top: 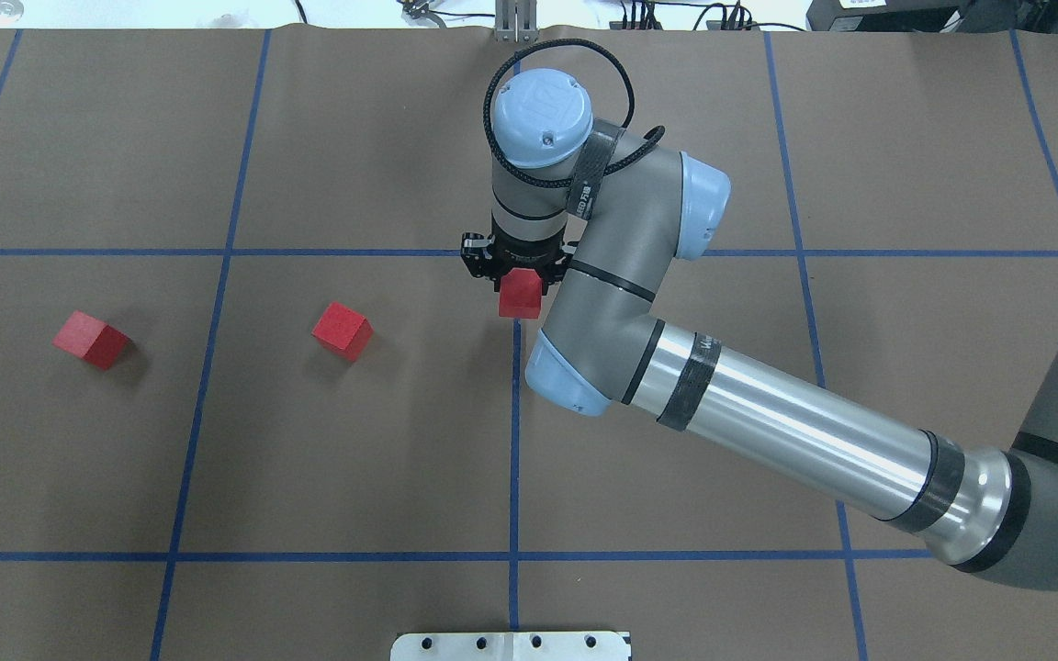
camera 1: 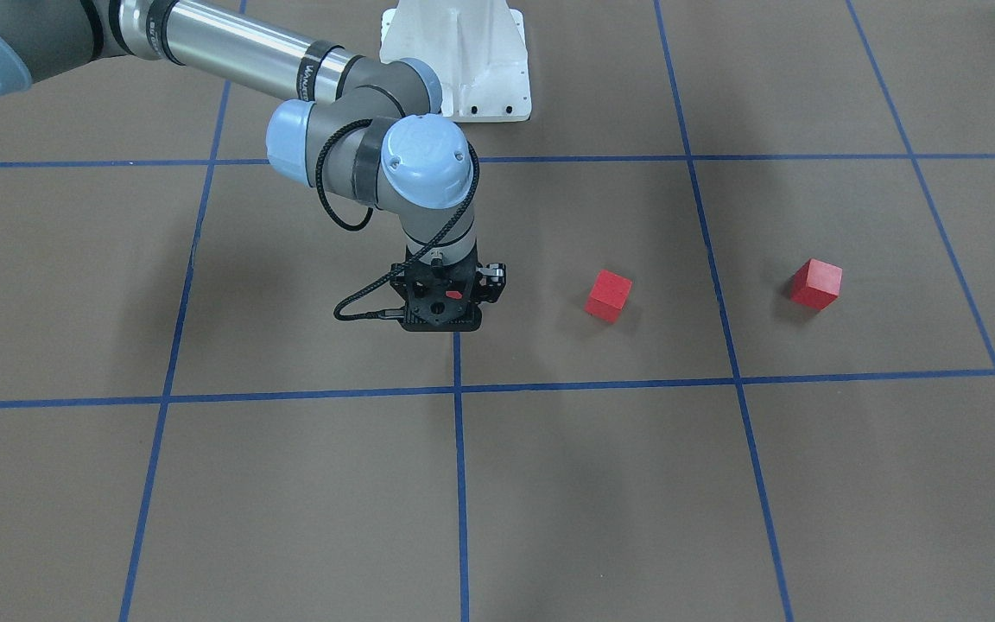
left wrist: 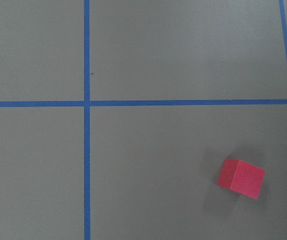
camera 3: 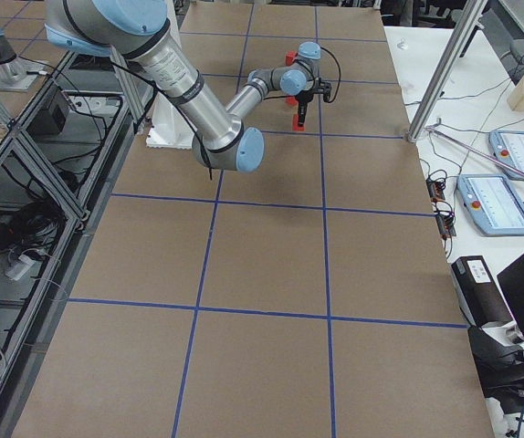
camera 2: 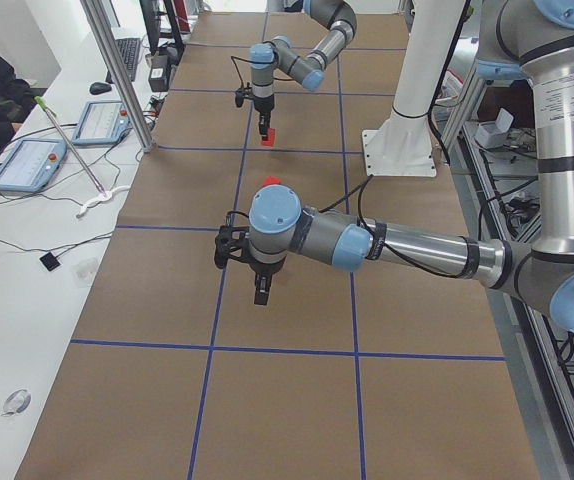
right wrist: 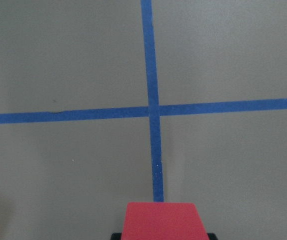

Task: Form red blocks into L shape at center
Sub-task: 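Carry the red cube with the right gripper to the center and set it down, then open and raise the right gripper while the left gripper grasps the middle red cube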

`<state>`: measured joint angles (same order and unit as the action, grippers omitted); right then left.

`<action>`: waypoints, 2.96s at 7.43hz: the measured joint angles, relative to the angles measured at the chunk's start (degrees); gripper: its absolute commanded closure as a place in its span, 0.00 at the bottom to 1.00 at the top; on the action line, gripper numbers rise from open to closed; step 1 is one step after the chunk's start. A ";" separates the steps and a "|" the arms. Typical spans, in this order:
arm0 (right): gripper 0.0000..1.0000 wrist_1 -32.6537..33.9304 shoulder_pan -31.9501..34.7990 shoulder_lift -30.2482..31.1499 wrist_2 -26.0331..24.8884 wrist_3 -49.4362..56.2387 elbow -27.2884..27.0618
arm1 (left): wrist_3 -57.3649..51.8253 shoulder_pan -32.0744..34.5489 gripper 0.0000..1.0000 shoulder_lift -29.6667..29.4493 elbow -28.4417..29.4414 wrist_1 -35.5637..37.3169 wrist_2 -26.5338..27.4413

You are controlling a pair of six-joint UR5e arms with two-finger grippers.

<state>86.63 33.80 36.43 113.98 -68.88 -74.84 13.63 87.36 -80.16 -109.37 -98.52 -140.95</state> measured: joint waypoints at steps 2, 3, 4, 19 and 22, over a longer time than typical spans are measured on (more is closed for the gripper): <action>0.84 -0.05 -0.65 -0.07 -0.05 0.01 0.60 | 0.09 0.02 0.00 0.00 0.03 0.00 0.05; 0.81 -0.06 -0.93 -0.08 -0.06 0.07 0.91 | 0.14 0.02 0.00 0.00 0.03 0.00 0.06; 0.58 -0.06 -1.16 -0.08 -0.07 0.09 1.09 | 0.16 0.02 0.00 0.00 0.03 0.00 0.09; 0.01 -1.53 8.11 15.67 8.42 1.47 -18.02 | 20.36 -13.02 0.00 -5.28 -2.23 -10.40 0.57; 0.01 -7.23 17.11 32.29 15.11 9.06 -26.96 | 29.58 -31.05 0.00 -14.28 -2.85 -13.51 14.14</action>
<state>79.40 50.91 68.71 129.08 -59.82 -101.80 43.21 56.31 -94.43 -112.23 -112.03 -126.81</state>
